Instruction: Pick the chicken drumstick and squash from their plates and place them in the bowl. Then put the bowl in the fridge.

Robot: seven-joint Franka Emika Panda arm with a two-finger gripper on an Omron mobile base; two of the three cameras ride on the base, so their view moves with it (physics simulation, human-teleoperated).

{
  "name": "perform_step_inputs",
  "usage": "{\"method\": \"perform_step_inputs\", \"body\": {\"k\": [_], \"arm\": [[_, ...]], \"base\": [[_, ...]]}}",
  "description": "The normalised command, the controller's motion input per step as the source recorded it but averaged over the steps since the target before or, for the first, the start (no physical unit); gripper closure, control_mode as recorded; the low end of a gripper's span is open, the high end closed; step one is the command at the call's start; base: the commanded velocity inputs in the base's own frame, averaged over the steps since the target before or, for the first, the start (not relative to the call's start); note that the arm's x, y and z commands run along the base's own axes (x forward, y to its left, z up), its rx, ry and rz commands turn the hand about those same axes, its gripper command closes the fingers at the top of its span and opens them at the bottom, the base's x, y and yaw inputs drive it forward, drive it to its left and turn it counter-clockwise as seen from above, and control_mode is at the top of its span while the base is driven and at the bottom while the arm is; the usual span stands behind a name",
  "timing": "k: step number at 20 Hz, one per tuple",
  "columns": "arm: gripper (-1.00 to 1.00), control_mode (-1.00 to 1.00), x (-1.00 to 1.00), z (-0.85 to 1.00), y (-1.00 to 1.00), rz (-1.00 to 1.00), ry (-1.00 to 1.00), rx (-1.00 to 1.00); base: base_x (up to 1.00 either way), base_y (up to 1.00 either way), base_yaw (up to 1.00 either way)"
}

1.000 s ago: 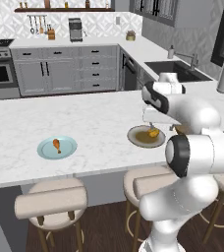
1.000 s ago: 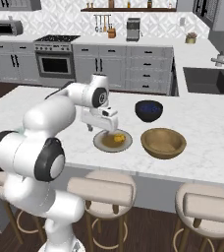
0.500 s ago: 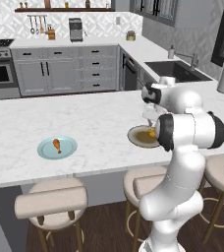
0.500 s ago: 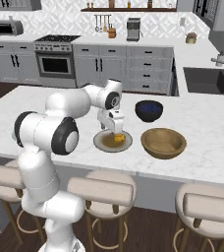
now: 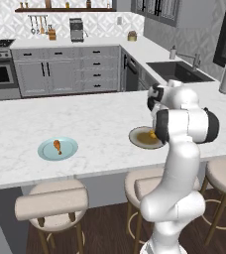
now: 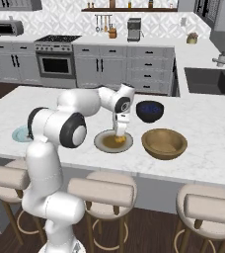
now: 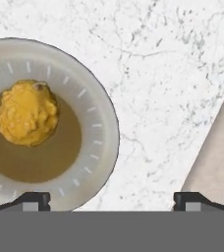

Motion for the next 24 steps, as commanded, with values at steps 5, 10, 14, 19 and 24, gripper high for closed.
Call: {"method": "perform_step_inputs", "body": {"k": [5, 10, 14, 19, 24], "arm": [[-1.0, -1.0, 0.15, -0.29, -0.12, -0.02, -0.02, 0.01], [-1.0, -1.0, 0.28, -0.39, 0.0, 0.0, -0.05, 0.0], [-1.0, -1.0, 0.31, -0.12, 0.0, 0.0, -0.05, 0.0], [-1.0, -1.0, 0.36, -0.11, 0.0, 0.0, 0.0, 0.0], [-1.0, -1.0, 0.25, -0.18, 0.0, 0.0, -0.01, 0.0]], "base": [[0.0, 0.0, 0.0], [0.0, 0.0, 0.0], [0.0, 0.0, 0.0], [0.0, 0.0, 0.0], [0.0, 0.0, 0.0]]}}
